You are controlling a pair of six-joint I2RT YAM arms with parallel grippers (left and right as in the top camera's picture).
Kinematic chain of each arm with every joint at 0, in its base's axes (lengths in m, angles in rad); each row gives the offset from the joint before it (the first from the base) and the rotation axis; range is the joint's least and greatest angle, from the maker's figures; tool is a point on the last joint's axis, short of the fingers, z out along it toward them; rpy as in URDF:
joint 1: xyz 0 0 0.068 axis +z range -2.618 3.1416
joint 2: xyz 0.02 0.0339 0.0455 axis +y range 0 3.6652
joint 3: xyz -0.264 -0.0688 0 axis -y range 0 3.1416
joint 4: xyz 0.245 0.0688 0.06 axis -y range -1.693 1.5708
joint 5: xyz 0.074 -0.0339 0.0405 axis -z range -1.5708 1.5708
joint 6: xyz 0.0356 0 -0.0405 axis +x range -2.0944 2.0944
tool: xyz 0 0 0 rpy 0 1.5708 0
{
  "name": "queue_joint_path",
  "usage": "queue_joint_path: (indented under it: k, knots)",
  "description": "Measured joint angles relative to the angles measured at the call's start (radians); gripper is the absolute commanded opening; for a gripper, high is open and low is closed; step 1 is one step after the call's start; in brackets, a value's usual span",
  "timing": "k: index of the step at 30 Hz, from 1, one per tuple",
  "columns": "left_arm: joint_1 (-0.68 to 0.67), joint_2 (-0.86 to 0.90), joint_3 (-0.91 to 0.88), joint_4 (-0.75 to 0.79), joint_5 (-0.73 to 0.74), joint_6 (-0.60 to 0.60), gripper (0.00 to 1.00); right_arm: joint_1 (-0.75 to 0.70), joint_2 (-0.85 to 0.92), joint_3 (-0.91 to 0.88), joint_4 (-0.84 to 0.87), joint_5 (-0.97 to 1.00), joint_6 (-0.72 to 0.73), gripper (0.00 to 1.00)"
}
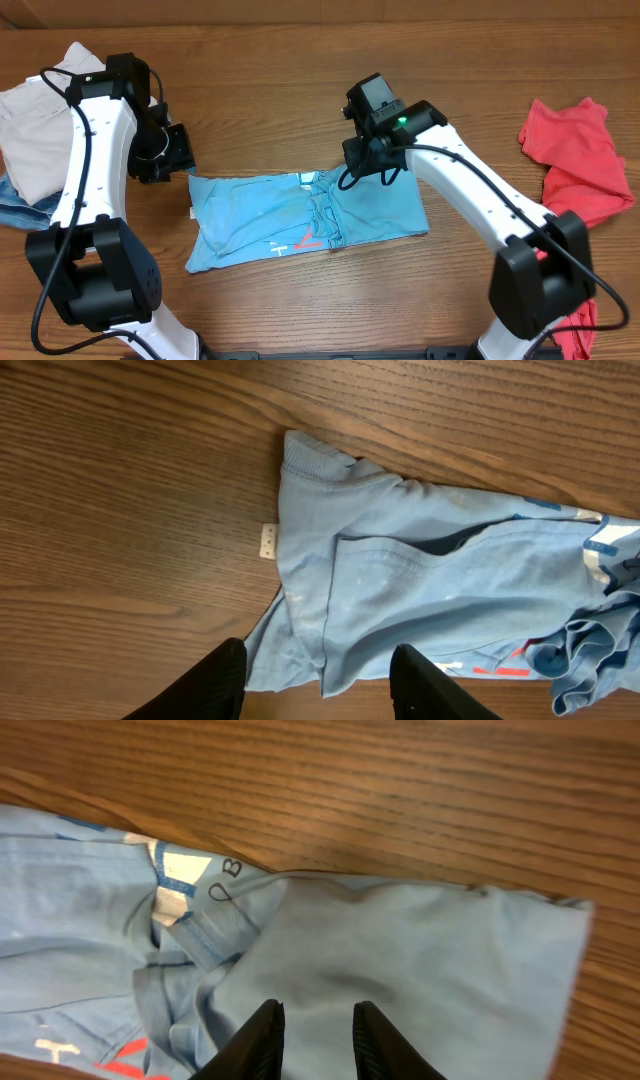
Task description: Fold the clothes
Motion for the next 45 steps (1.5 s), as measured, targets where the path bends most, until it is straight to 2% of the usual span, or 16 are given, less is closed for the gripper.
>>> queue_joint_path:
  k: [4, 7, 9, 17, 21, 31, 42, 45]
  knots:
    - [0.000, 0.000, 0.000, 0.001, 0.000, 0.000, 0.50, 0.012, 0.080, 0.000, 0.035, -0.043, 0.002, 0.28]
    - [0.000, 0.000, 0.000, 0.001, 0.000, 0.000, 0.50, 0.026, 0.133, -0.002, 0.044, -0.081, 0.003, 0.39]
    - [0.000, 0.000, 0.000, 0.001, 0.000, 0.000, 0.50, 0.036, 0.147, -0.003, 0.044, -0.097, 0.003, 0.40]
    - [0.000, 0.000, 0.000, 0.002, 0.000, 0.000, 0.51, 0.066, 0.146, 0.013, -0.008, -0.122, 0.008, 0.39]
    - [0.000, 0.000, 0.000, 0.001, 0.000, 0.000, 0.51, 0.077, 0.132, 0.035, -0.025, -0.123, 0.009, 0.34]
    - [0.000, 0.000, 0.000, 0.001, 0.000, 0.000, 0.51, 0.151, 0.129, 0.039, -0.027, -0.122, 0.010, 0.33]
    - [0.000, 0.000, 0.000, 0.001, 0.000, 0.000, 0.51, 0.153, 0.151, 0.039, -0.031, -0.031, 0.011, 0.29]
    - [0.000, 0.000, 0.000, 0.001, 0.000, 0.000, 0.51, 0.152, 0.151, 0.039, -0.037, -0.023, 0.009, 0.25]
